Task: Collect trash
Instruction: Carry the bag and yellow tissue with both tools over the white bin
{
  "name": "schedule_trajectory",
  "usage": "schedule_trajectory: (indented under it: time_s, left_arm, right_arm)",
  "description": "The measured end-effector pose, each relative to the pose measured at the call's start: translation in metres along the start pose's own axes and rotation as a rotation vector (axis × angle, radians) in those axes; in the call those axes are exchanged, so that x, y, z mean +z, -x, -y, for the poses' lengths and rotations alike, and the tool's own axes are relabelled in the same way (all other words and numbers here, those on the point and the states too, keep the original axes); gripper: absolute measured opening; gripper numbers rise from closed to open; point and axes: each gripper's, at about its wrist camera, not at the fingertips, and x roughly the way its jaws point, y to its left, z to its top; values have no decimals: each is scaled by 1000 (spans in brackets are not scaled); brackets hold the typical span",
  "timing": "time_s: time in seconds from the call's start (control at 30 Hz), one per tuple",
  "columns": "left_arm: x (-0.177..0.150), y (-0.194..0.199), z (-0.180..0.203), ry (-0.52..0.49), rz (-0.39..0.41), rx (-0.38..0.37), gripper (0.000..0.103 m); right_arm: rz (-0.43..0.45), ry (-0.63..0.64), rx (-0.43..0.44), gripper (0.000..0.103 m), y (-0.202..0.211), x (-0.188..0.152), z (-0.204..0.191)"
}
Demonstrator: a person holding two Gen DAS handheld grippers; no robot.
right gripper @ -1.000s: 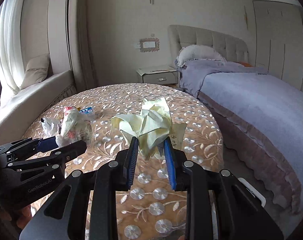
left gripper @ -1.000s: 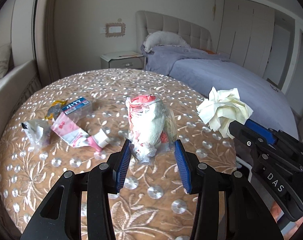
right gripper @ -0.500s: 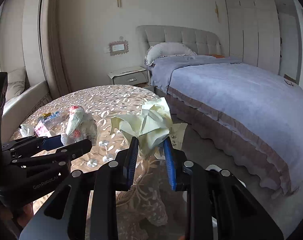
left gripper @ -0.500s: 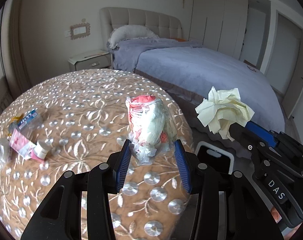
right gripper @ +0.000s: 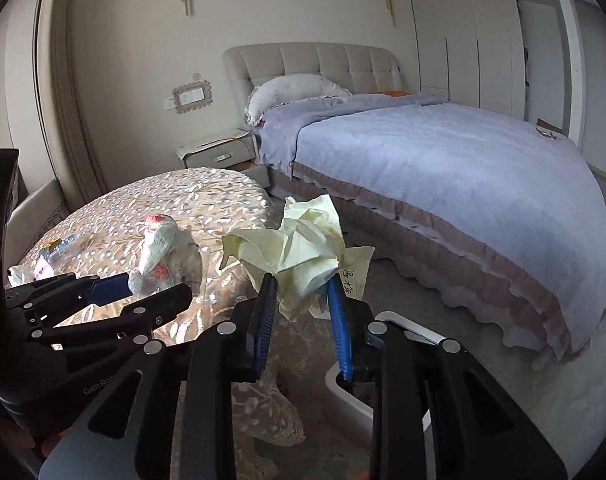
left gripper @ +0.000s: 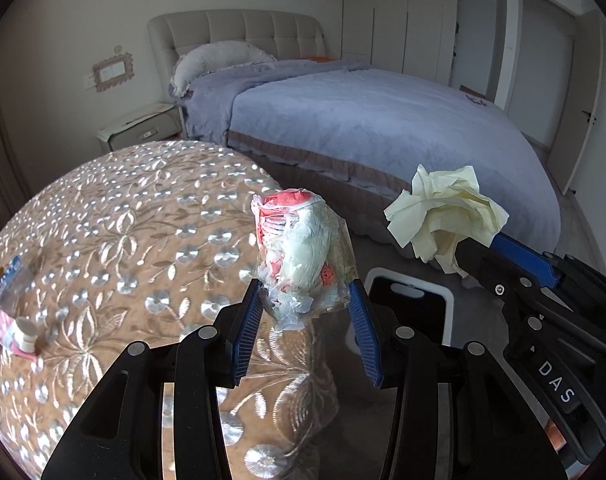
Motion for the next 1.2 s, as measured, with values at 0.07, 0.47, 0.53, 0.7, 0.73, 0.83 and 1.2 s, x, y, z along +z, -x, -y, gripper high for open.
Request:
schedule_trajectory:
  time_s: [0.07, 0.47, 0.53, 0.7, 0.73, 0.83, 1.2]
  left_arm:
    - [1, -8, 10, -16, -14, -14, 44]
    - [11, -61, 70, -116, -83, -65, 44]
    - [11, -72, 82, -137, -100, -64, 44]
    - [12, -100, 105, -169, -151, -92, 44]
    - [11, -106, 111, -180, -158, -93, 44]
    - [10, -123, 125, -205, -188, -92, 44]
    - [4, -191, 162, -283, -284, -138, 44]
  right_arm:
    - [-3, -11, -16, 29, -2, -2, 8]
    - [-29, -78, -99, 29, -16, -17, 61]
    - [-31, -88, -116, 29, -19, -20, 70]
    - [-41, -131, -142, 29, -27, -23, 99]
    - [-44, -138, -147, 29, -29, -24, 103]
    - [-58, -144, -171, 30, -36, -29, 114]
    - [-116, -196, -209, 30, -63, -48, 155]
